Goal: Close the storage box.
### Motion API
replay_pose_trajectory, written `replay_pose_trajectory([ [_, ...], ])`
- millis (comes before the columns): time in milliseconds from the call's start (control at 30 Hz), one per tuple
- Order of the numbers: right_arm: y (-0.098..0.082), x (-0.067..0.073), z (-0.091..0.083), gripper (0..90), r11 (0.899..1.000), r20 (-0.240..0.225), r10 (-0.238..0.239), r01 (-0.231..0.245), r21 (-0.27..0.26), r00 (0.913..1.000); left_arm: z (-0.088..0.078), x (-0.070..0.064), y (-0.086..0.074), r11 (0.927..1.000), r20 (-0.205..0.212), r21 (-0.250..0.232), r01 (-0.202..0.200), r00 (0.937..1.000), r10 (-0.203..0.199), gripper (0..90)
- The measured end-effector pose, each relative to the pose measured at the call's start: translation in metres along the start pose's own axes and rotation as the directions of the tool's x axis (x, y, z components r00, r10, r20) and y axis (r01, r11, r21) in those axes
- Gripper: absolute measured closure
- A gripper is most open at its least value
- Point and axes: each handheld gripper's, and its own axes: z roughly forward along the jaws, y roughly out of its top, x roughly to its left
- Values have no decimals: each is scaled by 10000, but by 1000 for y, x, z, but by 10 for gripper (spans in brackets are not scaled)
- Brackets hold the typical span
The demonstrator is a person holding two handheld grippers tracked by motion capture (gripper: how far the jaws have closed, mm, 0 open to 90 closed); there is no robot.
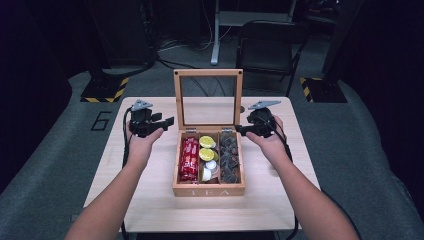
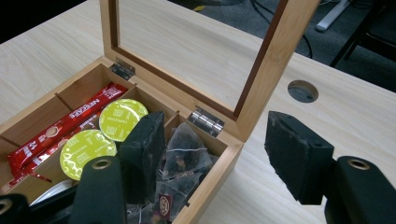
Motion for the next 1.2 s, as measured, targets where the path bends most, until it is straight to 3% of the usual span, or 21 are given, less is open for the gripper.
replay_pose_trajectory([
  [267,3,2,-1,372,9998,-8,-197,197,7,9998,-2,-1,1,10000,7,-44,-37,10000,37,422],
  [400,6,1,0,371,10000,8,44,-44,-72,10000,-4,0,3,9999,1,-107,-54,10000,54,422],
  [733,20,1,14,369,10000,5,-30,30,-32,10000,-8,2,4,10000,-50,-56,-74,10000,74,423],
  [1067,37,-3,31,366,9996,470,253,-256,67,9986,-5,4,4,9996,39,-172,207,9998,-206,427],
  [1200,42,-10,37,364,9994,676,335,-342,88,9971,-5,2,5,9999,73,-99,56,10000,-55,427],
])
